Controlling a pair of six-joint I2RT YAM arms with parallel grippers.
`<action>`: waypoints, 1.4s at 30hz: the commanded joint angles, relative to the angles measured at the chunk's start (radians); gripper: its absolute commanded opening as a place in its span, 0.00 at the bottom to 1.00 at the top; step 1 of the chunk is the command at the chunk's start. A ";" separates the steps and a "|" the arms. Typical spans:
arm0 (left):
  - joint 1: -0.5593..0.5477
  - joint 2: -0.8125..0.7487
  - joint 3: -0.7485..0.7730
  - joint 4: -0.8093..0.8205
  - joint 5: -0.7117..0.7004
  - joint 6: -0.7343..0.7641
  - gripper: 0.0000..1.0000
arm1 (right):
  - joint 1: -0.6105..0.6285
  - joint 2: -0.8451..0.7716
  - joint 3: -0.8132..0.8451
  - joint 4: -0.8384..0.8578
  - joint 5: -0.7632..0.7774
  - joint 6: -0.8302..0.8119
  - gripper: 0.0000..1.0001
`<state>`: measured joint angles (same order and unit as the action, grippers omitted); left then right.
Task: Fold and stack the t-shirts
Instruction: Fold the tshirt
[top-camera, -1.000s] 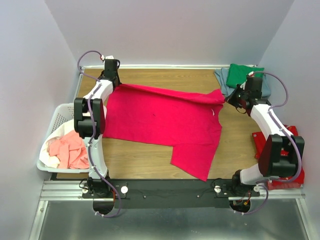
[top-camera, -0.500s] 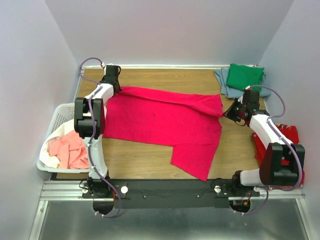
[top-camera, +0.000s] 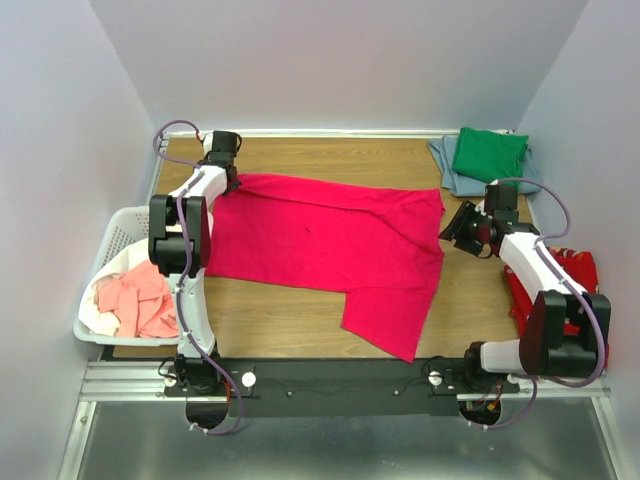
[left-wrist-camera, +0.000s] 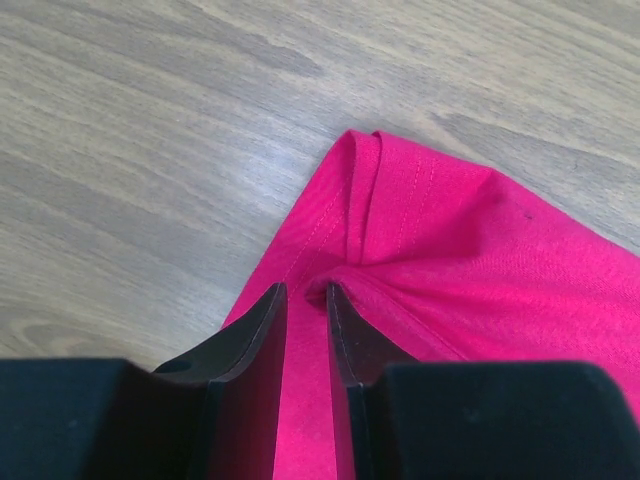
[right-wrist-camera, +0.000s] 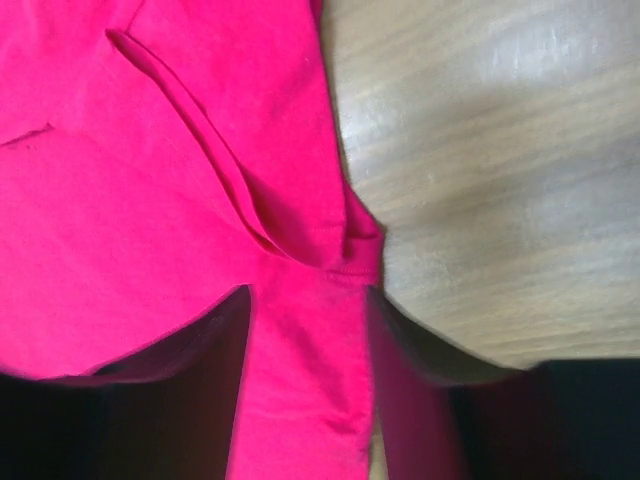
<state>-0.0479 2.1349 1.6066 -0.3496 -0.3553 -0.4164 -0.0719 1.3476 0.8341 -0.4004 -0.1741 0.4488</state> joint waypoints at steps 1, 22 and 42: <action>-0.012 -0.039 0.022 -0.003 -0.016 -0.004 0.31 | 0.010 0.074 0.091 -0.002 -0.010 -0.027 0.49; -0.078 -0.231 -0.047 0.103 -0.076 -0.032 0.23 | 0.178 0.604 0.580 0.044 0.009 -0.025 0.37; -0.079 -0.084 0.079 0.050 0.184 0.041 0.23 | 0.244 0.751 0.703 -0.011 0.021 -0.030 0.40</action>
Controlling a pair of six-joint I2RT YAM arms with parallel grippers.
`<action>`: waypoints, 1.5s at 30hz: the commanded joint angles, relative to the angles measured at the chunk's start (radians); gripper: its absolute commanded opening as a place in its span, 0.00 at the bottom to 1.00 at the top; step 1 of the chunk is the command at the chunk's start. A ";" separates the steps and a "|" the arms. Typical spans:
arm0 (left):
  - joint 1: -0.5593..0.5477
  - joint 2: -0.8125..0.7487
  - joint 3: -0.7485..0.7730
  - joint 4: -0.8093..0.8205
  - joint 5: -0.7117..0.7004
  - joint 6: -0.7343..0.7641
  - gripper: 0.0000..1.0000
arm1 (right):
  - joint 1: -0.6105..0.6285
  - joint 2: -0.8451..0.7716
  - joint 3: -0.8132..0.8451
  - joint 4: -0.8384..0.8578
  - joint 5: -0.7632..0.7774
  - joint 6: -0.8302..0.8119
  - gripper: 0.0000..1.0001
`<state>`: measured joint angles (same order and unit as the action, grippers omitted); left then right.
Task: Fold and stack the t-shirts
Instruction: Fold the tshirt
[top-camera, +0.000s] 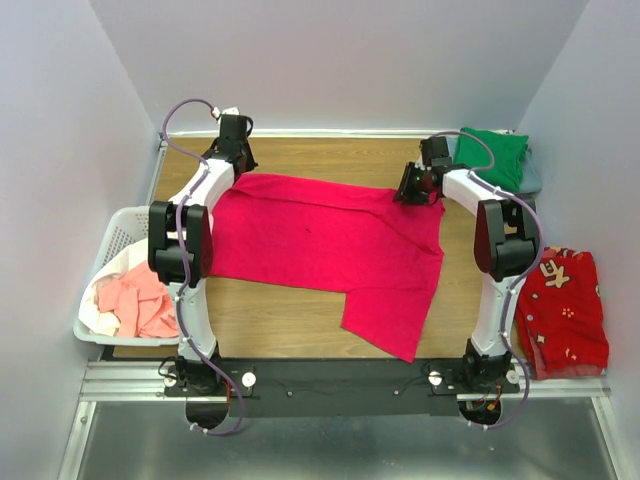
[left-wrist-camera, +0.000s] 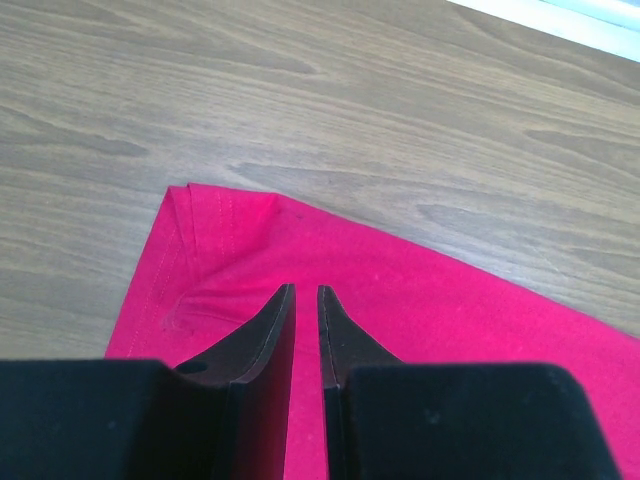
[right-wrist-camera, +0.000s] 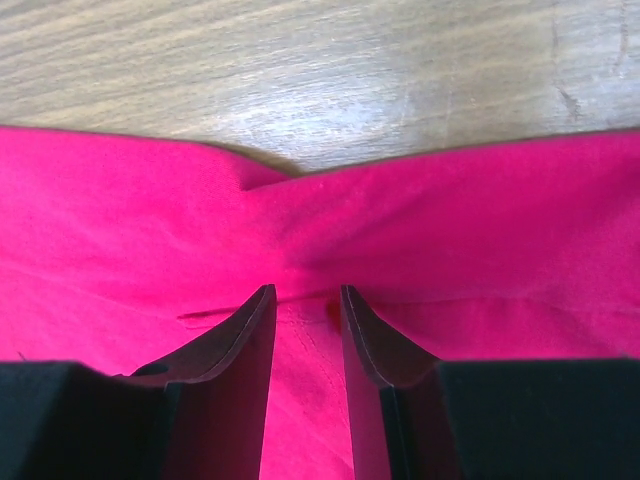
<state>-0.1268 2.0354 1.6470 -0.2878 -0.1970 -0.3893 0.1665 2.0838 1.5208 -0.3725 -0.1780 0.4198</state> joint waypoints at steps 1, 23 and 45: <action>0.000 0.017 0.039 -0.011 0.027 0.013 0.23 | 0.008 0.013 0.013 -0.042 0.031 -0.001 0.40; 0.000 0.034 0.053 -0.020 0.021 0.013 0.22 | 0.053 -0.116 -0.069 -0.100 -0.001 -0.001 0.01; 0.000 0.134 0.094 -0.004 0.064 0.003 0.21 | 0.261 -0.376 -0.352 -0.151 -0.025 0.083 0.55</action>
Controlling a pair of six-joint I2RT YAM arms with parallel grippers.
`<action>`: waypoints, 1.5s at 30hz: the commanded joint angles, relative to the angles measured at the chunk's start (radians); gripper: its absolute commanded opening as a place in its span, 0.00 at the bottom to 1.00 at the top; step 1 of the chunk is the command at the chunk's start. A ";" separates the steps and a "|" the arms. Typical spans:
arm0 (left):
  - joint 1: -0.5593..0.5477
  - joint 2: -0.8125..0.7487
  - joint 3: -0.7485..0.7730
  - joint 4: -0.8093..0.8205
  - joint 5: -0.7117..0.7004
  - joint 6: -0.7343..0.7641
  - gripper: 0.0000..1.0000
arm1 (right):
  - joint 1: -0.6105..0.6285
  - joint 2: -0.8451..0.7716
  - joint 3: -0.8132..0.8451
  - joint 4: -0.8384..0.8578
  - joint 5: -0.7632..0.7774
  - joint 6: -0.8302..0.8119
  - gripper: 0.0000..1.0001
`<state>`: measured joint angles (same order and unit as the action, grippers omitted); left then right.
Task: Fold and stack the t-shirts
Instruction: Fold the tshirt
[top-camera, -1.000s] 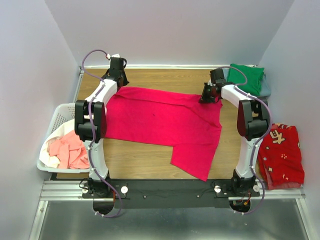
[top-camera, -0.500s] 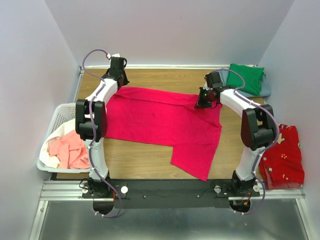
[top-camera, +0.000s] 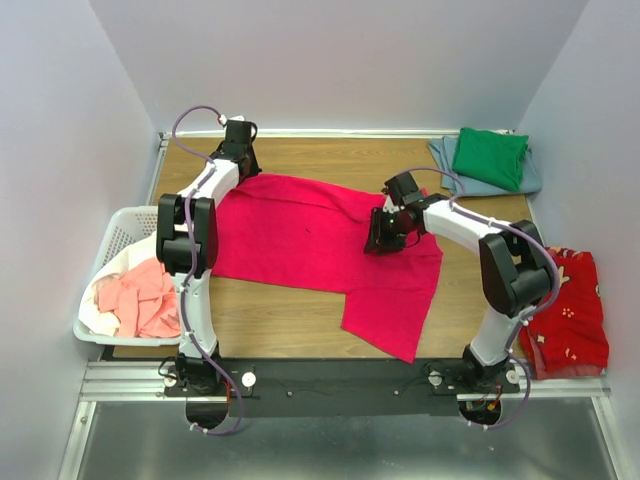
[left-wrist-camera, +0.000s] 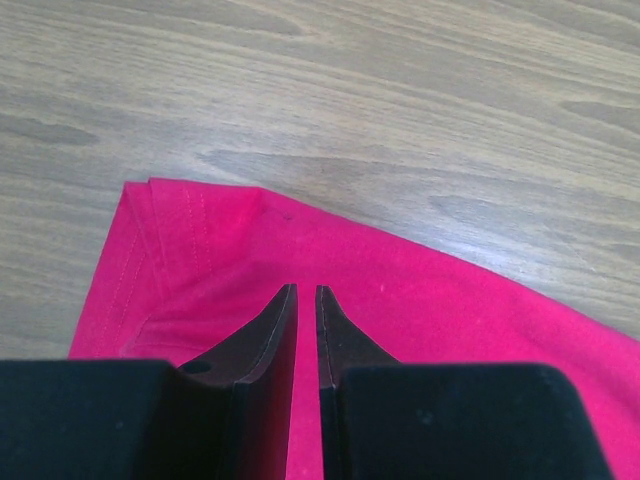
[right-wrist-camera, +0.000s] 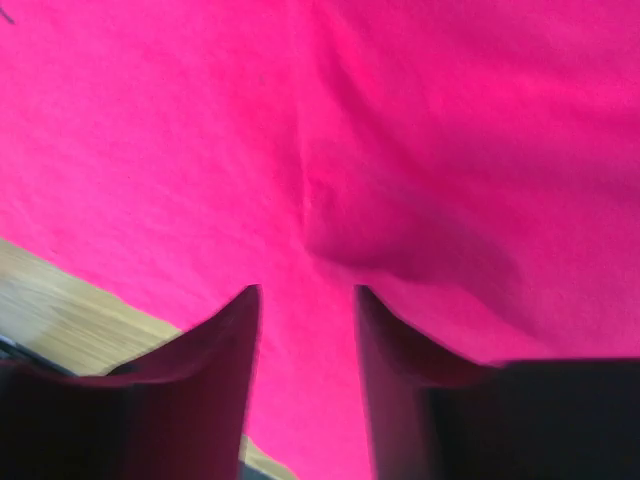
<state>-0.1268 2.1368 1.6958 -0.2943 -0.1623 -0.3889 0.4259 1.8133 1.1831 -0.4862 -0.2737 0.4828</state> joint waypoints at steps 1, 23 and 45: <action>0.000 0.037 0.056 0.003 0.032 0.004 0.21 | 0.002 -0.136 -0.005 -0.040 0.100 0.025 0.58; -0.005 0.051 0.090 -0.048 0.027 0.070 0.21 | -0.087 0.187 0.216 -0.135 0.462 0.134 0.50; -0.005 -0.003 0.030 -0.042 0.139 0.127 0.22 | -0.389 0.149 0.076 -0.285 0.627 0.033 0.44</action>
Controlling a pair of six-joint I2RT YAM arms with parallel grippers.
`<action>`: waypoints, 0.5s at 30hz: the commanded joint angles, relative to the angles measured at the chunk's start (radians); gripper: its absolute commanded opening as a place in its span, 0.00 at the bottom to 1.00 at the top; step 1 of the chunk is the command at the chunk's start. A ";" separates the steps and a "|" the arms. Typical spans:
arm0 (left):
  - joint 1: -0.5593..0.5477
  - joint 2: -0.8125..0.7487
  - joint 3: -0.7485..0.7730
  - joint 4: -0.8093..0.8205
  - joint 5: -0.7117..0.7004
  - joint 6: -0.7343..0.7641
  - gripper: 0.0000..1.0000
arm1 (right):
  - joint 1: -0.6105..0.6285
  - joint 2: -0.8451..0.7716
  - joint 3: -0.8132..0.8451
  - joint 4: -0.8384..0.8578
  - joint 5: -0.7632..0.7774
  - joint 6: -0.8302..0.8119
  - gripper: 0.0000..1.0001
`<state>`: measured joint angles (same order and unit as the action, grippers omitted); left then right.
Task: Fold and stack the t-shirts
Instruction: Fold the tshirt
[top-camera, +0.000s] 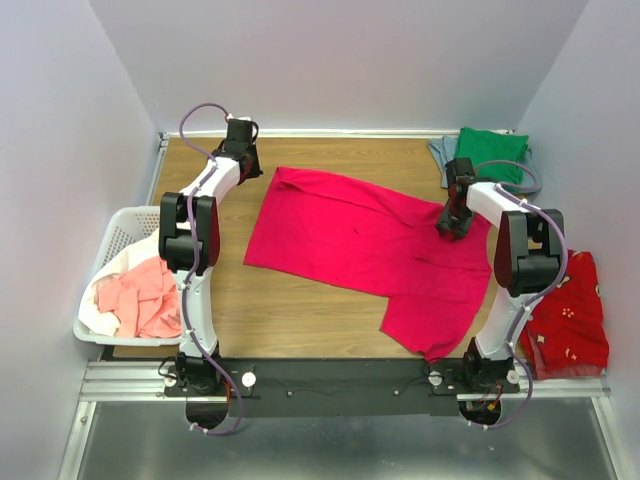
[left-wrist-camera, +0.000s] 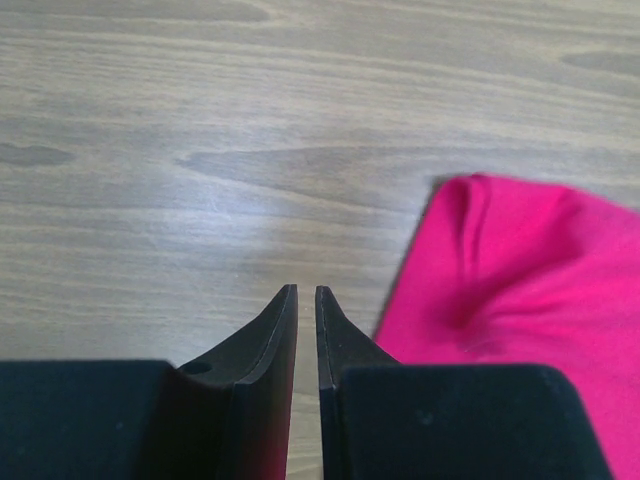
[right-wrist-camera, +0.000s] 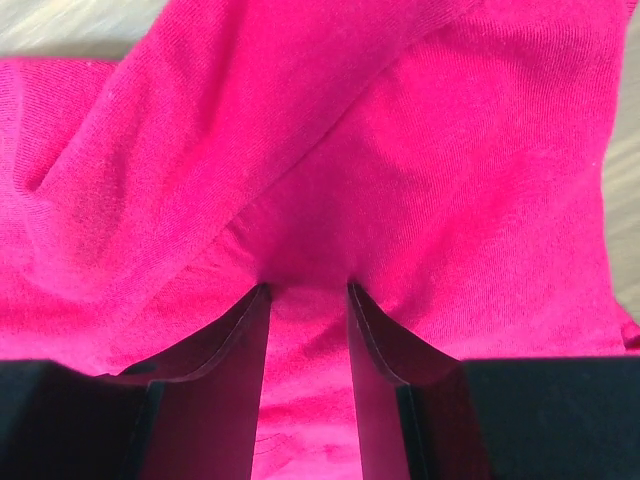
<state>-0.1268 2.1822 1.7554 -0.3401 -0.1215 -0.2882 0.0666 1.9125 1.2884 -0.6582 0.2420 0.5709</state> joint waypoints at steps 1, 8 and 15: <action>-0.007 -0.044 -0.030 0.006 0.149 0.030 0.22 | -0.030 0.052 -0.023 -0.112 0.091 -0.057 0.44; -0.020 -0.016 -0.001 0.056 0.501 -0.095 0.27 | -0.028 0.060 0.012 -0.110 0.056 -0.048 0.43; -0.060 0.048 0.073 0.096 0.582 -0.209 0.31 | -0.030 0.066 0.011 -0.104 0.042 -0.048 0.42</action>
<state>-0.1623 2.1826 1.7607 -0.2893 0.3370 -0.4034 0.0402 1.9244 1.3144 -0.6949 0.2672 0.5358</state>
